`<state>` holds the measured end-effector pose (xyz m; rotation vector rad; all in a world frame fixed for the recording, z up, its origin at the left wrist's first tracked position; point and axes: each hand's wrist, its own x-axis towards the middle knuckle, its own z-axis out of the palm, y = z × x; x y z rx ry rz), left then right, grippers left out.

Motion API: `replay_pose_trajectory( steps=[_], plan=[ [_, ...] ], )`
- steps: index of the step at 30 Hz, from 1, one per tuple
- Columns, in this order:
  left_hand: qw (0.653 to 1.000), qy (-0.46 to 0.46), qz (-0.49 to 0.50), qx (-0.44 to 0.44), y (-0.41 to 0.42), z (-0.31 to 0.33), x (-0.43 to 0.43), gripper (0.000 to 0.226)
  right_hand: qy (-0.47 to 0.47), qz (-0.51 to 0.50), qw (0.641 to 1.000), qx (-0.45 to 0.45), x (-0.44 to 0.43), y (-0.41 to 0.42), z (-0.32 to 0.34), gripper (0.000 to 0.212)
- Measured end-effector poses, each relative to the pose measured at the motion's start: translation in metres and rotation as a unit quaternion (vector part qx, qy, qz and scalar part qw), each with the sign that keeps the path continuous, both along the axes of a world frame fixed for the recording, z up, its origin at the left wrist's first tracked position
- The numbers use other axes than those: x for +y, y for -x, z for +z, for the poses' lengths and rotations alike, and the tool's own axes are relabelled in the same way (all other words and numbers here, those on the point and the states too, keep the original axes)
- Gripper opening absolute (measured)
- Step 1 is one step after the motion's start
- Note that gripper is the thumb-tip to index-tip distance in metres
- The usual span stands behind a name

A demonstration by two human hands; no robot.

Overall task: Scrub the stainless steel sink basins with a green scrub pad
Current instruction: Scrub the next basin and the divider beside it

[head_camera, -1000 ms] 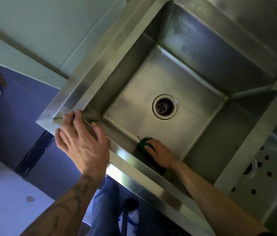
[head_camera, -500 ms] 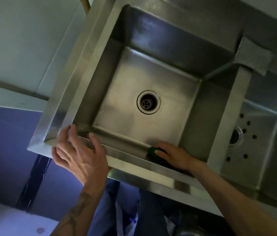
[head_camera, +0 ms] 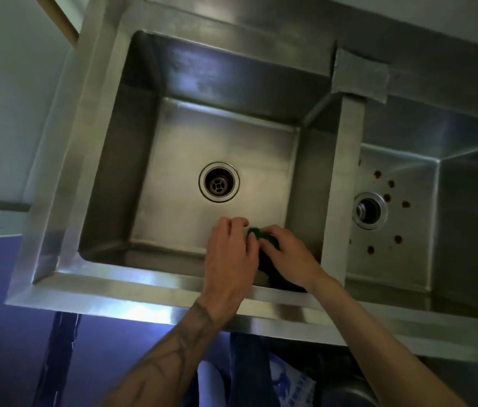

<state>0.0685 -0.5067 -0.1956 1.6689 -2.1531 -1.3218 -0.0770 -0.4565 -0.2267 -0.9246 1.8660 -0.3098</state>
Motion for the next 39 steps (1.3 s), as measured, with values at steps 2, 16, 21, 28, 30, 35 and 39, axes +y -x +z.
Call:
replay_pose_trajectory(
  steps=[2,16,21,28,30,35,39],
  plan=[
    [0.996,-0.078,0.024,0.047,0.013,-0.003,0.004,0.022,0.034,-0.148,0.988,-0.015,-0.003,0.002,0.006,0.029],
    [0.894,-0.394,0.130,0.168,0.080,-0.047,-0.007,0.007,0.199,-0.318,0.927,0.023,0.031,0.011,0.059,0.027],
    [0.862,-0.482,0.132,0.088,0.097,-0.088,-0.005,0.045,0.261,-0.341,0.881,0.199,0.041,0.056,0.037,0.021],
    [0.929,-0.361,0.060,-0.056,0.114,-0.129,0.011,0.069,0.243,-0.270,0.900,0.242,0.036,0.060,0.000,0.033],
    [0.924,-0.374,0.068,-0.035,0.119,-0.126,0.015,0.061,0.232,-0.262,0.901,0.255,0.035,0.059,0.001,0.034],
    [0.886,-0.442,0.117,0.079,0.116,-0.101,0.016,0.038,0.232,-0.241,0.903,0.271,0.033,0.059,0.005,0.035],
    [0.917,-0.348,0.141,0.137,0.119,-0.091,0.031,0.017,0.232,-0.234,0.904,0.272,0.024,0.067,0.004,0.034]
  ],
)
